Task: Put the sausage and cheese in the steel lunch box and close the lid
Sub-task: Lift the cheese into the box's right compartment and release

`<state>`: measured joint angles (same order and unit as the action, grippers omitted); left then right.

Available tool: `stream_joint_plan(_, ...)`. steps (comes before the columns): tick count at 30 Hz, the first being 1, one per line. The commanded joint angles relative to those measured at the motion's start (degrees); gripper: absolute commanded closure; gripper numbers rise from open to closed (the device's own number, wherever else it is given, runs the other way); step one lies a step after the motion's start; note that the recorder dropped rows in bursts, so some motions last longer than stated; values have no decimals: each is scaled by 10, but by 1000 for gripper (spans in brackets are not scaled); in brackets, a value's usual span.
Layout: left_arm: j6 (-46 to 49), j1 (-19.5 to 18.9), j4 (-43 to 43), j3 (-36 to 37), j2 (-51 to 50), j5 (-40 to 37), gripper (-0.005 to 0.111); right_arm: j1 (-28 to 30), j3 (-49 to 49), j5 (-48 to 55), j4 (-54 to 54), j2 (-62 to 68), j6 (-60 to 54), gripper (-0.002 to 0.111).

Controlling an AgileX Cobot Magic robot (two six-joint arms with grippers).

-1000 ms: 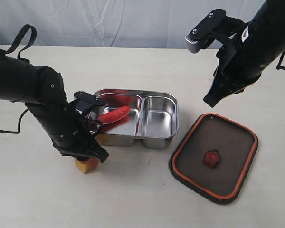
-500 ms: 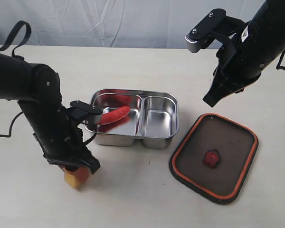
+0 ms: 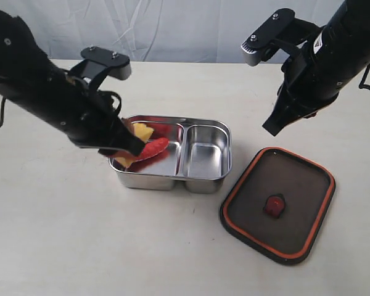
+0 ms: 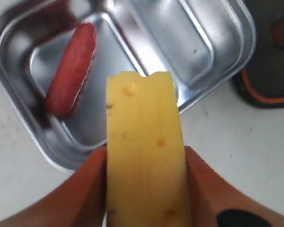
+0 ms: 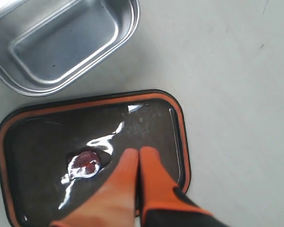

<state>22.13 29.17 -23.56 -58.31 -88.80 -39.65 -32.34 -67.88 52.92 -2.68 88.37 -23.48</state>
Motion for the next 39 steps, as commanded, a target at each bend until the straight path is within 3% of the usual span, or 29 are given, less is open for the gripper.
stream_joint_plan(1, 72, 1, -64, -47, -40, 12, 107, 3, 1, -11, -32, -1, 71, 108)
stream_joint_plan(18, 145, 34, -112, -194, -201, 1, 107, 3, 2, 36, -156, -51, 230, 108)
stream_joint_plan(39, 159, 41, -140, -206, -251, 33, 104, 3, 3, 69, -165, -70, 241, 108)
